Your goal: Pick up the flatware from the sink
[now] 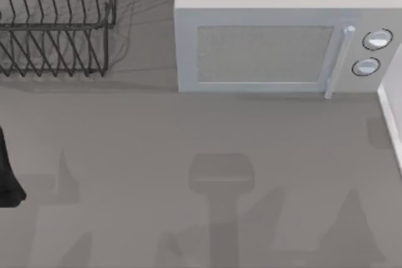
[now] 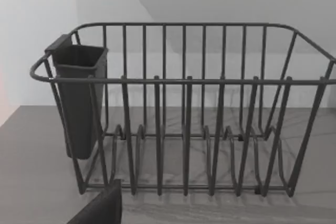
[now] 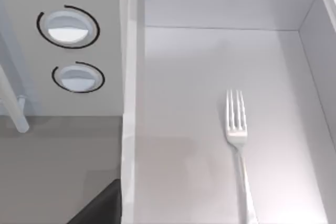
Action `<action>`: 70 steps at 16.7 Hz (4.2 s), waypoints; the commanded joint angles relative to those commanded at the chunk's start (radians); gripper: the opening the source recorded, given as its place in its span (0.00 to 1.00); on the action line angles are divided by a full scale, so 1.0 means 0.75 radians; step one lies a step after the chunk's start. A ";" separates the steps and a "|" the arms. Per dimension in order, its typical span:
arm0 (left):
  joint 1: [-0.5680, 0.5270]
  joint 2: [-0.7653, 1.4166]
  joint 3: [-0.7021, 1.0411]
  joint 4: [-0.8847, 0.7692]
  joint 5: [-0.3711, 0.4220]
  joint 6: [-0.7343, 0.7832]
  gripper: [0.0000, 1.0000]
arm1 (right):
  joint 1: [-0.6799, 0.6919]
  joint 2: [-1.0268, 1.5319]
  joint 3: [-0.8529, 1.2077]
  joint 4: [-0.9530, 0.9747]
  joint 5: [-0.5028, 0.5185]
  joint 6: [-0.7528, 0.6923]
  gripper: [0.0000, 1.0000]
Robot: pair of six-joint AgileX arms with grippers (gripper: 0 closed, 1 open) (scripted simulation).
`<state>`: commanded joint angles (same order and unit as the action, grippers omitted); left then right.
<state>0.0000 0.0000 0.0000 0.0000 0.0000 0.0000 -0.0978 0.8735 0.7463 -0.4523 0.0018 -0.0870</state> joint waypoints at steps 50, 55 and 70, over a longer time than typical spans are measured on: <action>0.000 0.000 0.000 0.000 0.000 0.000 1.00 | -0.217 2.282 1.417 -0.457 0.008 -0.200 0.40; 0.000 0.000 0.000 0.000 0.000 0.000 1.00 | -0.217 2.282 1.417 -0.457 0.008 -0.200 0.02; 0.000 0.000 0.000 0.000 0.000 0.000 1.00 | -0.215 2.152 1.592 -0.702 -0.008 -0.190 0.00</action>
<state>0.0000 0.0000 0.0000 0.0000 0.0000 0.0000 -0.2594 2.4873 1.9406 -0.9790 -0.0044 -0.2296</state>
